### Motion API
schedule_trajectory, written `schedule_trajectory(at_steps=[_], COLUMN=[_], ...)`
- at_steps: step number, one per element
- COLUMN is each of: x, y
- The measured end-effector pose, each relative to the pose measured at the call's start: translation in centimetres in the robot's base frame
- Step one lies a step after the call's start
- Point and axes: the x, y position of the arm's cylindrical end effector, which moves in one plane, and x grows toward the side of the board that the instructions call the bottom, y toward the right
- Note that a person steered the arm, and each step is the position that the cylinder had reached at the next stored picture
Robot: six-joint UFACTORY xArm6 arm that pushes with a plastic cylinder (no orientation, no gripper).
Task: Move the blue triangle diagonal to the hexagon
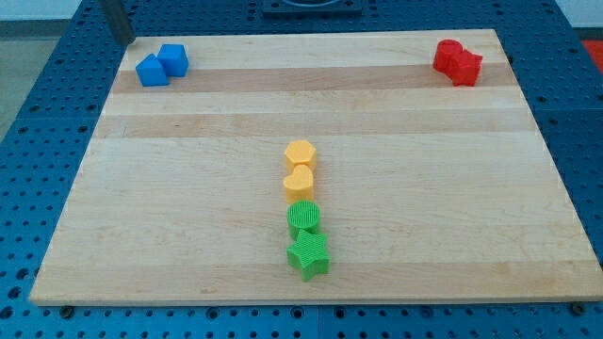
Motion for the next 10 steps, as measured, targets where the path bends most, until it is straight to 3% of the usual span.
schedule_trajectory(at_steps=[6,8,9,10], x=[21.0,19.6,18.7,20.6], y=[13.9,11.9,8.2,4.6])
